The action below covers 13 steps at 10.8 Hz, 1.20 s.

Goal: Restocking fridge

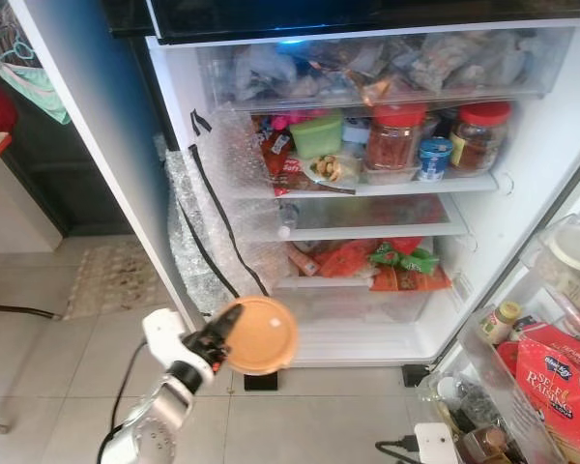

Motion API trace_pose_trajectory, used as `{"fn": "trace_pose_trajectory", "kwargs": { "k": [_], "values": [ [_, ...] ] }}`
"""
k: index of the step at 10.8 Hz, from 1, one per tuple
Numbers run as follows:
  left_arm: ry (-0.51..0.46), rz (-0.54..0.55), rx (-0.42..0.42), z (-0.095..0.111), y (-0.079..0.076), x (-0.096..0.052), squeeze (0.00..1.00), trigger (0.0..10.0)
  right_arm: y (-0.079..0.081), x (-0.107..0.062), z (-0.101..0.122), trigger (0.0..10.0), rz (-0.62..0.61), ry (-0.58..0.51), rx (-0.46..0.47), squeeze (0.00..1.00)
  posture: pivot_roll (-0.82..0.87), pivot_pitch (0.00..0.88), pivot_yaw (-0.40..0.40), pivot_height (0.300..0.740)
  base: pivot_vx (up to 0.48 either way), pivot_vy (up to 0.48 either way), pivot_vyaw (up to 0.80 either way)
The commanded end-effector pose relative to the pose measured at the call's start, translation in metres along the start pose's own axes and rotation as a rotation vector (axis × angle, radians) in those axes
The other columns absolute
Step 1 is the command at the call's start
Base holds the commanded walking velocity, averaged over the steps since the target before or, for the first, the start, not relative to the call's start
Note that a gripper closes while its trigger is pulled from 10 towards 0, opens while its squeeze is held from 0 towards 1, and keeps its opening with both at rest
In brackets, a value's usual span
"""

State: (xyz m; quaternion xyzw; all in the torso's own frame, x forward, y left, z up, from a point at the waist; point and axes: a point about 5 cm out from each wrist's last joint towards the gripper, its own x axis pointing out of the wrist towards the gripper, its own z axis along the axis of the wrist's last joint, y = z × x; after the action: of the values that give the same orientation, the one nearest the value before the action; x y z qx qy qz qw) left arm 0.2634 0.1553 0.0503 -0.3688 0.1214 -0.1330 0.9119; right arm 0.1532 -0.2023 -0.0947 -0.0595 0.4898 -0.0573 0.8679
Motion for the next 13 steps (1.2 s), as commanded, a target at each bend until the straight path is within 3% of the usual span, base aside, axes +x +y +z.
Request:
{"fn": "trace_pose_trajectory", "kwargs": {
  "k": [1, 3, 5, 13],
  "values": [
    [-0.009, -0.022, 0.02, 0.0059, -0.0042, 0.0004, 0.0, 10.0, 0.0016, -0.0007, -0.0033, 10.0, 0.003, 0.005, 0.022, 0.0, 0.01, 0.033, 0.052, 0.74, 0.0, 0.0, 0.0],
    [0.002, -0.022, 0.025, 0.0067, -0.0042, -0.0004, 0.0, 10.0, 0.0015, -0.001, -0.0053, 10.0, 0.0, 0.014, 0.034, 0.0, 0.01, 0.035, 0.053, 0.74, 0.0, 0.0, 0.0],
    [-0.001, -0.022, 0.025, 0.0091, -0.0038, 0.0008, 0.0, 10.0, 0.0018, -0.001, -0.0063, 10.0, 0.001, 0.022, 0.033, 0.0, 0.02, 0.034, 0.052, 0.74, 0.0, 0.0, -0.69],
    [0.013, -0.03, 0.026, 0.0081, -0.0034, 0.0007, 0.0, 10.0, 0.0007, -0.001, -0.0059, 10.0, -0.007, 0.02, 0.025, 0.0, 0.02, 0.032, 0.051, 0.74, 0.294, 0.0, -0.18]
  ]
}}
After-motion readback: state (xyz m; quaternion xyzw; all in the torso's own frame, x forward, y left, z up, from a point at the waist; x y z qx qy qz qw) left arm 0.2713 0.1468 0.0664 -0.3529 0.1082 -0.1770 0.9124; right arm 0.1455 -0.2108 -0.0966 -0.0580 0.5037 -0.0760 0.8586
